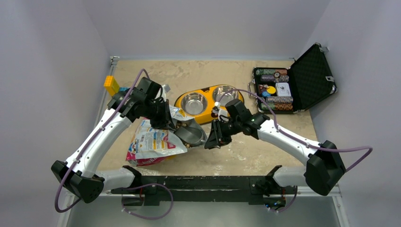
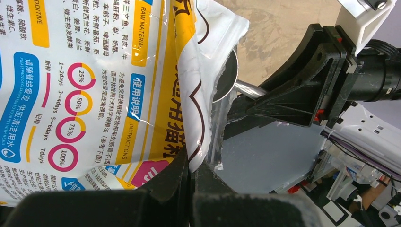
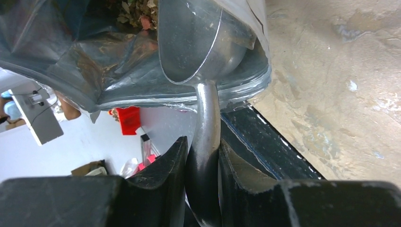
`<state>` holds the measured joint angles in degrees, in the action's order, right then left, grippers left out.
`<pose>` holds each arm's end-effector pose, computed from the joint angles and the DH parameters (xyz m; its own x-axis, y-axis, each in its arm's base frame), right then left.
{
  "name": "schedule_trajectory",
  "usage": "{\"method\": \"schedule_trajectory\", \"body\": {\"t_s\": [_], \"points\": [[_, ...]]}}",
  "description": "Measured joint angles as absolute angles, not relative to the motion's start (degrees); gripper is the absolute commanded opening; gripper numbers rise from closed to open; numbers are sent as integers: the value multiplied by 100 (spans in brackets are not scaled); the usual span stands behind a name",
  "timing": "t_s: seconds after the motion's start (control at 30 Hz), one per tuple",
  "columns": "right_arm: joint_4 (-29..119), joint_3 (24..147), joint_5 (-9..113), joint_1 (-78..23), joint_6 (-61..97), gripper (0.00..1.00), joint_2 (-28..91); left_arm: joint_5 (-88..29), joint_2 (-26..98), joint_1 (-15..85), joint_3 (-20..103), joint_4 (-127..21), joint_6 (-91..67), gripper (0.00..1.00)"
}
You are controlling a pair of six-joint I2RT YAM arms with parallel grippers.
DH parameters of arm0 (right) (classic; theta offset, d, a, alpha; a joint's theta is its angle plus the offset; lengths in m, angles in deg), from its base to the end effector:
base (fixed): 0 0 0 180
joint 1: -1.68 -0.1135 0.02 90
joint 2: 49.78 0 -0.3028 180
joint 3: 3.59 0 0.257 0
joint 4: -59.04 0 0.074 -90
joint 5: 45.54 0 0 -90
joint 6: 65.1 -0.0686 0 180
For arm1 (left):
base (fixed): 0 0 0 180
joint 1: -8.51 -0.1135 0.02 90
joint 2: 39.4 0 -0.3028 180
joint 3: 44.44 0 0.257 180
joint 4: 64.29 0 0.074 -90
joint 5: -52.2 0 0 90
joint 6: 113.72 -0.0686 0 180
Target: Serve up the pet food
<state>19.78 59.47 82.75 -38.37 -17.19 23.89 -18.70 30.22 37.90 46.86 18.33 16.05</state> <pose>0.1792 0.2062 0.2590 -0.9778 -0.1346 -0.1607 -0.2093 0.5849 0.7836 0.1814 -0.1279 0.3709 -0.9706 -0.1471 -0.1904 -0.0243 0.8473 -0.5306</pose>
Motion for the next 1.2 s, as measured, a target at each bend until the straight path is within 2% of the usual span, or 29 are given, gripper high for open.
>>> {"method": "schedule_trajectory", "body": {"t_s": [0.13, 0.33, 0.57, 0.7, 0.93, 1.07, 1.2], "points": [[1519, 6238, 8130, -3840, -1487, 0, 2463, -1868, 3022, 3790, 4686, 1833, 1592, 0], [-20, 7355, 7433, -3940, -689, 0, 2478, -1783, 3022, 3790, 4686, 1774, 1505, 0], [-1449, 8509, 6351, -4661, 12, 0, 2664, -1322, 3022, 3797, 4643, 1519, 1485, 0], [-1860, 9263, 5936, -5114, 231, 0, 3536, -1147, 3022, 3832, 4630, 1440, 1520, 0], [-2081, 11829, 5671, -5457, 489, 0, 5984, -1138, 2998, 3821, 4575, 1438, 1572, 0], [-1832, 11805, 6069, -5372, 561, 0, 6067, -1247, 2872, 3788, 4407, 1259, 1677, 0], [-651, 10559, 6723, -5258, 474, 0, 5328, -1326, 2684, 3790, 4319, 1191, 1773, 0]]}}
